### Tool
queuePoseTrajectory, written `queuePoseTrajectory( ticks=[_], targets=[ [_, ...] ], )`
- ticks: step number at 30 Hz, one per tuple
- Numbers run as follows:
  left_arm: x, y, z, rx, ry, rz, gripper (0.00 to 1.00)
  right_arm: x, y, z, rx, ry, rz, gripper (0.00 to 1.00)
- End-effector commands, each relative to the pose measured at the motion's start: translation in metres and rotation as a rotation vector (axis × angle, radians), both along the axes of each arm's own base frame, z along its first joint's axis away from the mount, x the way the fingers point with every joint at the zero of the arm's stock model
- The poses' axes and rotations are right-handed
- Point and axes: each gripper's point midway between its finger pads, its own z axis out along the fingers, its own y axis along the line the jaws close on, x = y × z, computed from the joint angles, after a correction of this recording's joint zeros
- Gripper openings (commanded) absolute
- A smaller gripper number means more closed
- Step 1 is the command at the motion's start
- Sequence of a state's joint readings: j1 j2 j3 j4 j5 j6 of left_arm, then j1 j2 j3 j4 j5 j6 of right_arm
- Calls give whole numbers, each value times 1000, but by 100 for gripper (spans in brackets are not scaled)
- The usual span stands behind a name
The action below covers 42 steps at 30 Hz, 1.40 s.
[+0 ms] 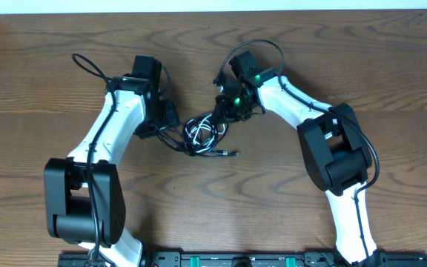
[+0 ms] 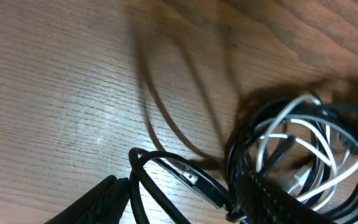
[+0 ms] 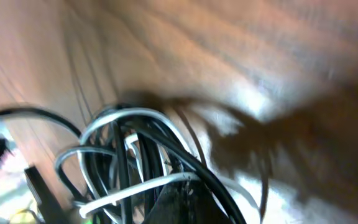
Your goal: Untangle cables
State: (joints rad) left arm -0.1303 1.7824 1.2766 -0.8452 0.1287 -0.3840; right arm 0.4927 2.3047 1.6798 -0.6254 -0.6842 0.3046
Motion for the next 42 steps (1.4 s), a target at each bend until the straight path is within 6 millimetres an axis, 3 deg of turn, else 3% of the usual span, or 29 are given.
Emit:
queuePoseTrajectory(
  ticks=[1,12,17,26,34,37,39,40,42],
  targets=[
    [-5,-7,-6,-19,22,-31,63,4,5,-1,29,26,-34,1],
    [-9,-17,-6,-76,41,-17,63,37,22,14,126,-141,-38,1],
    [1,-19,-5,-91,9,51,63,43,25,21,143,-175,-26,1],
    [24,-22,0,-138,-60,224,63,65,33,69,172,-301,62,2],
    [33,-26,1,-102,-109,279,63,67,18,104,97,-365,150,4],
    [37,-28,1,-62,-141,282,63,50,9,103,59,-284,170,13],
    [40,-35,2,-61,-160,264,63,28,-2,94,13,-169,176,23],
    [41,-38,3,-62,-167,256,63,16,-8,90,-13,-103,178,35],
    [42,-40,3,-45,-178,249,63,-7,-19,85,-60,14,181,87]
  ],
)
